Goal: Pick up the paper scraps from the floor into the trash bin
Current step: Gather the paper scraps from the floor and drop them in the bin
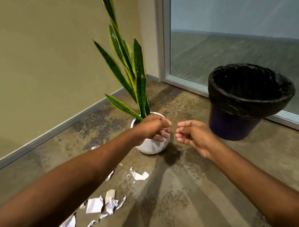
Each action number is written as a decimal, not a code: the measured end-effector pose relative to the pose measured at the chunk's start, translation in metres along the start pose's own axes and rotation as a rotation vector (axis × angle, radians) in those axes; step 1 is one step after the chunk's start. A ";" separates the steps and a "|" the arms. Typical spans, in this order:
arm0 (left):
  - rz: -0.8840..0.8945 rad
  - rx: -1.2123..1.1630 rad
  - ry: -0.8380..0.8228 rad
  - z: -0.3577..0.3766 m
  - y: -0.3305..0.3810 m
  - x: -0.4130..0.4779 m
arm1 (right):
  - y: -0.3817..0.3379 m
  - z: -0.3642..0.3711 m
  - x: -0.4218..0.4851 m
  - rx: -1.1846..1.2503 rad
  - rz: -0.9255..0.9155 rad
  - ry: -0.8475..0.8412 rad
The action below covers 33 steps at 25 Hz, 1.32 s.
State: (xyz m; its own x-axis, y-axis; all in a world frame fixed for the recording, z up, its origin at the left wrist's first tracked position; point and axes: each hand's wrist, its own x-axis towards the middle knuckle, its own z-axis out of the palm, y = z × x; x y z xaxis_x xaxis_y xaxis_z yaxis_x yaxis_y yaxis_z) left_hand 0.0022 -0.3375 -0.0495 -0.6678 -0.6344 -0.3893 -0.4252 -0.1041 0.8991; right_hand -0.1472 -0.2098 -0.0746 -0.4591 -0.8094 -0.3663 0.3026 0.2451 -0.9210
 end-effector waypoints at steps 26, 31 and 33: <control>-0.756 0.686 0.397 -0.171 -0.275 -0.217 | 0.218 0.164 -0.038 -1.428 -0.410 -0.510; -0.698 0.637 0.394 -0.161 -0.294 -0.223 | 0.224 0.180 -0.050 -1.381 -0.461 -0.563; -0.621 0.583 0.387 -0.160 -0.298 -0.221 | 0.226 0.186 -0.052 -1.348 -0.469 -0.591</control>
State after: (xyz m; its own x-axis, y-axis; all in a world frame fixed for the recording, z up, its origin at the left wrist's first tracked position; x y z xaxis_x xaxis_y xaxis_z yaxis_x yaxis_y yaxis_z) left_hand 0.3743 -0.2886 -0.1998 -0.0127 -0.8155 -0.5786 -0.9470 -0.1760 0.2688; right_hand 0.1010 -0.2112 -0.2391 0.1894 -0.9578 -0.2163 -0.8718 -0.0626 -0.4859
